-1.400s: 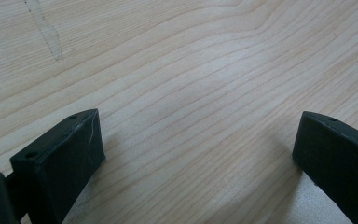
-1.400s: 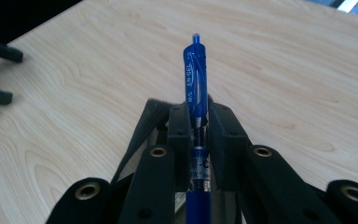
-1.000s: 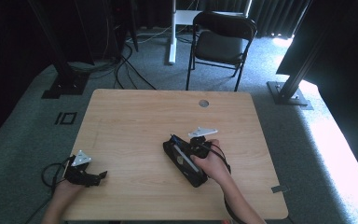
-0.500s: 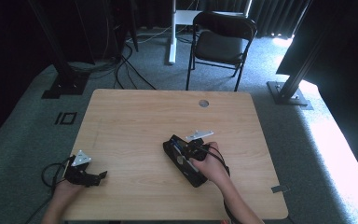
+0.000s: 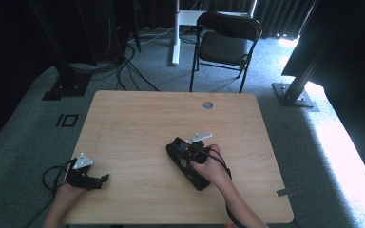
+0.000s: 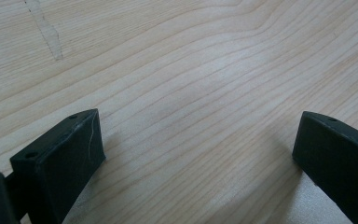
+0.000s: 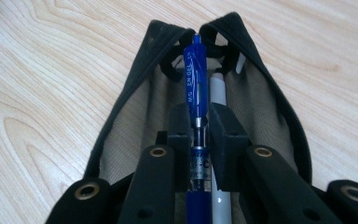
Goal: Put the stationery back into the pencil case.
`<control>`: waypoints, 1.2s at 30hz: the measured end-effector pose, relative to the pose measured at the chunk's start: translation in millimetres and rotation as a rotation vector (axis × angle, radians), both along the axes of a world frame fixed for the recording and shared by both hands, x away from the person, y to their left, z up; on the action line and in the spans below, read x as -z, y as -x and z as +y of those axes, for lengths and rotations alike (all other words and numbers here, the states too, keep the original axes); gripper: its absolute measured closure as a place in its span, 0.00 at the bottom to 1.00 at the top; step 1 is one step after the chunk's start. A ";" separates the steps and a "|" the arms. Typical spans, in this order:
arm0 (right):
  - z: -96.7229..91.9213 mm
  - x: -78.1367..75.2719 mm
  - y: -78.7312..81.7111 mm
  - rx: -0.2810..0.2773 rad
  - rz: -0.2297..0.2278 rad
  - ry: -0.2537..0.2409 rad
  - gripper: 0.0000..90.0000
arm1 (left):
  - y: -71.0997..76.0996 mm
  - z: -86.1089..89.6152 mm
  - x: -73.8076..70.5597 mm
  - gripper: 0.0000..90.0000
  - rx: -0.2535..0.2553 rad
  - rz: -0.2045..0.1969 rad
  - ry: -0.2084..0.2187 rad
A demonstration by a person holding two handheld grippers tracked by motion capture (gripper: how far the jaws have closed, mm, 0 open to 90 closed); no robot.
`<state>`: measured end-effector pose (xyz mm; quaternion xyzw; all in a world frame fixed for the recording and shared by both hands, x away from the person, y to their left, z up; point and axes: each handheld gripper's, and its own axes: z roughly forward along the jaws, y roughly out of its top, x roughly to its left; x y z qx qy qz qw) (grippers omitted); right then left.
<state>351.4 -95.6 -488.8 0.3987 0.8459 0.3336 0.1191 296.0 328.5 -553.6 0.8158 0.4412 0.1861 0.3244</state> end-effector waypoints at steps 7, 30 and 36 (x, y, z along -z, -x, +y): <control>11.6 6.1 -5.3 -0.019 0.038 0.030 0.88 | 0.0 0.0 0.0 0.02 0.000 0.000 0.000; -4.7 -18.8 0.5 -0.065 0.007 -0.093 0.68 | -0.2 0.1 -0.1 0.02 0.002 -0.001 -0.002; -16.0 -30.6 1.7 -0.084 -0.054 -0.140 0.60 | -0.1 0.0 0.0 0.02 0.001 0.000 -0.001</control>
